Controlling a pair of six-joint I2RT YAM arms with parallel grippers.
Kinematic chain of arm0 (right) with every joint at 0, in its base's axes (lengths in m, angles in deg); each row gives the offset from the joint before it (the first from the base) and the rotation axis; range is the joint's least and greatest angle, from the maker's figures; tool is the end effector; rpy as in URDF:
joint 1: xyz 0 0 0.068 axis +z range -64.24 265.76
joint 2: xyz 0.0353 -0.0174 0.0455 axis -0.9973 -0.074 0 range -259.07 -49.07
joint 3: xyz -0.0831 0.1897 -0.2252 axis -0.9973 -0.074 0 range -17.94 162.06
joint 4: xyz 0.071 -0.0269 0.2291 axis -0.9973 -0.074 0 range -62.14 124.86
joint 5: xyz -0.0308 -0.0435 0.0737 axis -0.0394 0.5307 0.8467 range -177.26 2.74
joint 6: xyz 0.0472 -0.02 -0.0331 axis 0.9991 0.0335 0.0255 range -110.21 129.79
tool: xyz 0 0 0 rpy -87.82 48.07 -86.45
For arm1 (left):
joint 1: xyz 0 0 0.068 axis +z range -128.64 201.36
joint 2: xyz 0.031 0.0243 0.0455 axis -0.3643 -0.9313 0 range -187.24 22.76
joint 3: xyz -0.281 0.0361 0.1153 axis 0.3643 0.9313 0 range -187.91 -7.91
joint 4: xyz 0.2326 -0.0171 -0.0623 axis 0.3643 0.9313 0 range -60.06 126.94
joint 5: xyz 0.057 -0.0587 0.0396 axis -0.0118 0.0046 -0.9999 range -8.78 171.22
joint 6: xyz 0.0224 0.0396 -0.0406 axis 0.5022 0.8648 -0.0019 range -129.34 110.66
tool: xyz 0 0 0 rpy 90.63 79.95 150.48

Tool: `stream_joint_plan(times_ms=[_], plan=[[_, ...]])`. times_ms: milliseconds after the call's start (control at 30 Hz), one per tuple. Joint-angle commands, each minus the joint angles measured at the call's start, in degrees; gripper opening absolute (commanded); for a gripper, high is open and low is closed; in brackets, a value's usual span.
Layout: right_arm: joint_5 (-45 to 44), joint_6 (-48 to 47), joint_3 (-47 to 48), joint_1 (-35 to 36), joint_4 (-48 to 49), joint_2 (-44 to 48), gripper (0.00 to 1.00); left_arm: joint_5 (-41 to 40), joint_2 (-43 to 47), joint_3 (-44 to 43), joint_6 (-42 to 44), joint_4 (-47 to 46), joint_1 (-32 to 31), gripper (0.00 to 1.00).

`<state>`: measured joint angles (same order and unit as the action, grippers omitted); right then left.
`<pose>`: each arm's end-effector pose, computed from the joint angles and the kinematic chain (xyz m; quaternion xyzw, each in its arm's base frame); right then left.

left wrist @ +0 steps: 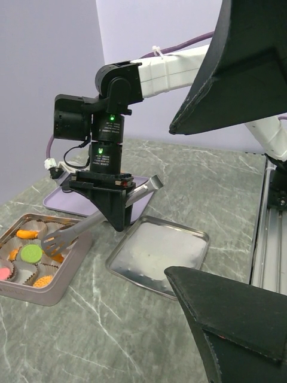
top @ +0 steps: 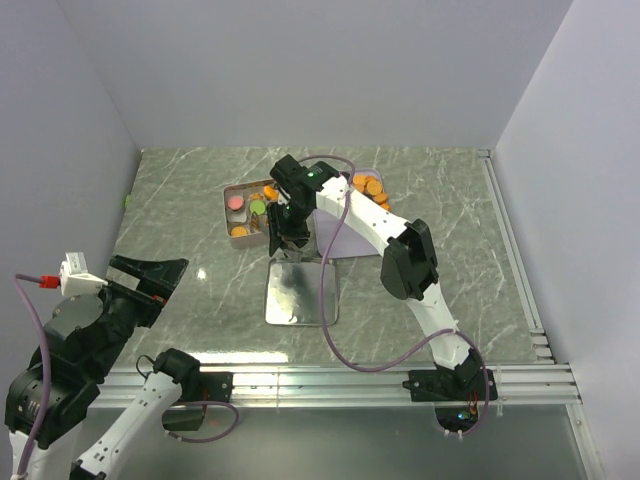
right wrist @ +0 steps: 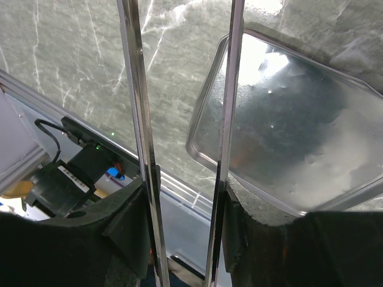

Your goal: Pack the cookies

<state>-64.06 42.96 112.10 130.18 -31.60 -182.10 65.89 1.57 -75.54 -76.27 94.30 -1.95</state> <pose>0.3377 0.3561 0.2710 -0.1302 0.9557 0.2637 0.0122 -0.0276 0.0251 0.3883 -0.3706 0.7148 -0.3371 0.4878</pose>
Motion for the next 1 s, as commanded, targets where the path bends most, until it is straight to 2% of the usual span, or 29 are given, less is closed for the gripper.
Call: stream_joint_plan(times_ms=[0,367,667,967], plan=[[-0.09,-0.74,0.92,-0.30,0.45,3.04,0.49,0.04,0.45,-1.09,-0.30,-0.73,0.11,0.98],[-1.40,-1.00,2.50,-1.62,-2.18,9.36,0.49,0.48,1.50,-0.57,-1.62,-0.46,0.11,0.97],[-3.77,-2.93,-0.31,-7.33,-5.35,18.50,0.49,2.76,1.07,2.16,-1.97,-3.36,0.11,0.97],[-8.78,-7.68,-18.67,-18.74,-4.29,28.88,0.49,4.87,-0.08,4.70,-1.71,-6.52,0.11,0.96]])
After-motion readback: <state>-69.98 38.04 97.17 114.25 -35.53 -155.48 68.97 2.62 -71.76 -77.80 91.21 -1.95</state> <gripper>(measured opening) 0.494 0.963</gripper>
